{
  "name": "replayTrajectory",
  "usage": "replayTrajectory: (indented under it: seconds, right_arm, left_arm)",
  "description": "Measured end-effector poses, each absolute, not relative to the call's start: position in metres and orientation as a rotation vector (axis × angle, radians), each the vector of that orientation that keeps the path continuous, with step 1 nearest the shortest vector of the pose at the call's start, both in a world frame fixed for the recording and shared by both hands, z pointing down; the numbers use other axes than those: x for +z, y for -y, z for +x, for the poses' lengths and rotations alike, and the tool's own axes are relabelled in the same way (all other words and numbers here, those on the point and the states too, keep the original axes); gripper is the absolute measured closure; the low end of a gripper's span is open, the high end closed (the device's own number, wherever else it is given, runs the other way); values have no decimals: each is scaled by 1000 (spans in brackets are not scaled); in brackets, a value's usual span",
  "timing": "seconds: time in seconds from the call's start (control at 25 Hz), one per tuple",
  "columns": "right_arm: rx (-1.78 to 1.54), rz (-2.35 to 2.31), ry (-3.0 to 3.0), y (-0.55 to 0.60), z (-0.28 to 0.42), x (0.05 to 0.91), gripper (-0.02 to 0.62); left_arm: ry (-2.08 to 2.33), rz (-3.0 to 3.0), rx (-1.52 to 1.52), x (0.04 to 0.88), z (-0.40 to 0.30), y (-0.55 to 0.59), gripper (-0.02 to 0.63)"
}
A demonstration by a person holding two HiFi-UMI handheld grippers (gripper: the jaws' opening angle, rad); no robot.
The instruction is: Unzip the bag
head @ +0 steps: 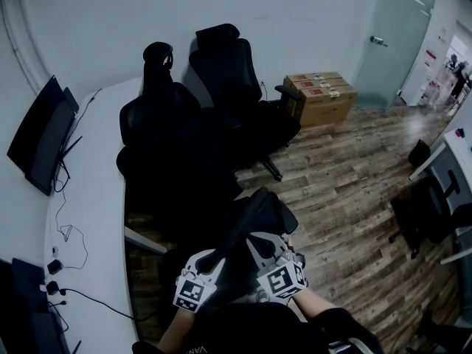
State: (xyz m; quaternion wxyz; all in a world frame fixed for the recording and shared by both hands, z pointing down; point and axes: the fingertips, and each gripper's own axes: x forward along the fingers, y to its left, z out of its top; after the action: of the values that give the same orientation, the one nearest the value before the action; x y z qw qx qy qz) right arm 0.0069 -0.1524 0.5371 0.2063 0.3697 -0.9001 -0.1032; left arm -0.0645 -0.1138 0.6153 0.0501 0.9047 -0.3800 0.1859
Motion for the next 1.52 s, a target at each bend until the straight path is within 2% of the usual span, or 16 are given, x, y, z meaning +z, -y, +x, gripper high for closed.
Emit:
replayTrajectory:
  seconds: [0.44, 0.72, 1.52]
  right_arm:
    - [-339, 1028, 2491, 170, 18, 530, 551]
    - [-618, 934, 2378, 163, 15, 516, 551]
    - [-590, 1013, 2330, 222, 39, 520, 551]
  left_arm:
    - [1160, 2748, 560, 615, -61, 118, 499]
    - [1141, 2729, 537, 613, -60, 120, 499]
    - [1112, 2705, 554, 611, -56, 127, 505]
